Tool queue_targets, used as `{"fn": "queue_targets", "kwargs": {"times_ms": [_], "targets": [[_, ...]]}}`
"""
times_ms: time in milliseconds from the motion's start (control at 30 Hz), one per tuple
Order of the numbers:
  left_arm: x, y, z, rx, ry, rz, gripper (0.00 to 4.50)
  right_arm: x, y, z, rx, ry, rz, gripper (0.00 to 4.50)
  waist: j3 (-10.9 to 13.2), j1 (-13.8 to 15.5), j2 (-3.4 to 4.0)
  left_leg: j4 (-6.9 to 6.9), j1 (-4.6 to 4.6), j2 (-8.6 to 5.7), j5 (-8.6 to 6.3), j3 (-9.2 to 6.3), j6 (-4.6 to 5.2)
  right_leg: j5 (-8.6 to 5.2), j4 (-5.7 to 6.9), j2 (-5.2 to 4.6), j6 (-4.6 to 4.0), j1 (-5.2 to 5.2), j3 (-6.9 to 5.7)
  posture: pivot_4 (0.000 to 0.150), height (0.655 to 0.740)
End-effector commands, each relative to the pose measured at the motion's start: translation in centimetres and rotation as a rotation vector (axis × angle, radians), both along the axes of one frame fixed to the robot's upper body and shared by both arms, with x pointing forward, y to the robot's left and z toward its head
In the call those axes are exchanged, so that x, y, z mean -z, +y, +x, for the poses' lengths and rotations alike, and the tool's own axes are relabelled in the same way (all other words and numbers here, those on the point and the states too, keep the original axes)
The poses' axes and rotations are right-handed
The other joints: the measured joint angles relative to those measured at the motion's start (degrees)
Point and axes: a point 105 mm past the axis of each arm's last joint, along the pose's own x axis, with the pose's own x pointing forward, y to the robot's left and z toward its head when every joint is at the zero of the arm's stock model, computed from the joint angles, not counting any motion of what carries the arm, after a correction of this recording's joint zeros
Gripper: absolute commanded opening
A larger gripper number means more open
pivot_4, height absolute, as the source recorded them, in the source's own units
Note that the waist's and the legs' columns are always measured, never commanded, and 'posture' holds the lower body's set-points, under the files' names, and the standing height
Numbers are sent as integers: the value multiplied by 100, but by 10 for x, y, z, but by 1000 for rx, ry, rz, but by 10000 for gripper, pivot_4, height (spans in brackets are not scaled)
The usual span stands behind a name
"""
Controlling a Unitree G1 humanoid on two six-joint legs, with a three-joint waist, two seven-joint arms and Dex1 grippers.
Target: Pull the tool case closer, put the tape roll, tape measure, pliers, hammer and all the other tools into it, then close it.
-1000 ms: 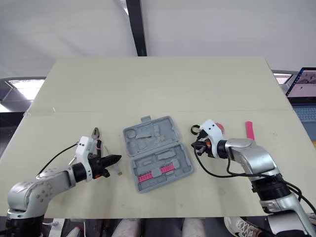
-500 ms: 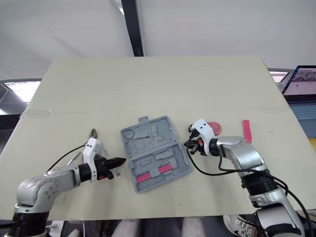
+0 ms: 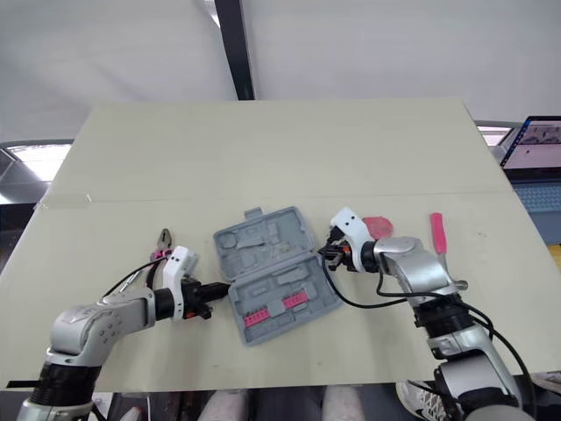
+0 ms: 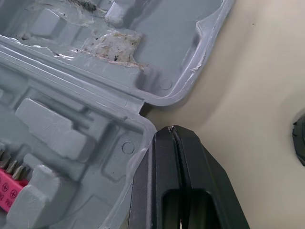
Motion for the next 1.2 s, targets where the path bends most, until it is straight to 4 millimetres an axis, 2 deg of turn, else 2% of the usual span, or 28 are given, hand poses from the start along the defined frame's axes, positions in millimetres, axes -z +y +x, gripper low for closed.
{"fn": "queue_targets", "kwargs": {"times_ms": [33, 233, 433, 1200], "targets": [[-6, -4, 1, 26, -28, -4, 0, -5, 11, 1, -67, -27, 13, 490, 0, -3, 0, 0, 0, 0, 0, 0, 0, 0, 1, 0, 0, -1, 0, 1500, 7400], [-9, -10, 2, 44, -33, -9, 0, -4, 12, 0, -93, -23, 11, 490, 0, -5, 0, 1, -1, -1, 0, 1, -1, 0, 2, 0, 0, -2, 0, 1500, 7400], [-12, -15, -1, 79, -32, -15, 0, -7, 3, -10, -101, -19, -3, 490, 0, 8, 0, 1, -2, -1, 0, 1, -1, 0, 2, -1, 0, -2, 0, 1500, 7400], [-10, -25, -32, 154, 30, -22, 0, -9, -22, -81, -123, 103, -46, 490, 0, 31, 0, 2, -3, -1, 0, 1, 0, 0, 0, -2, 0, 0, 1, 1500, 7400]]}}
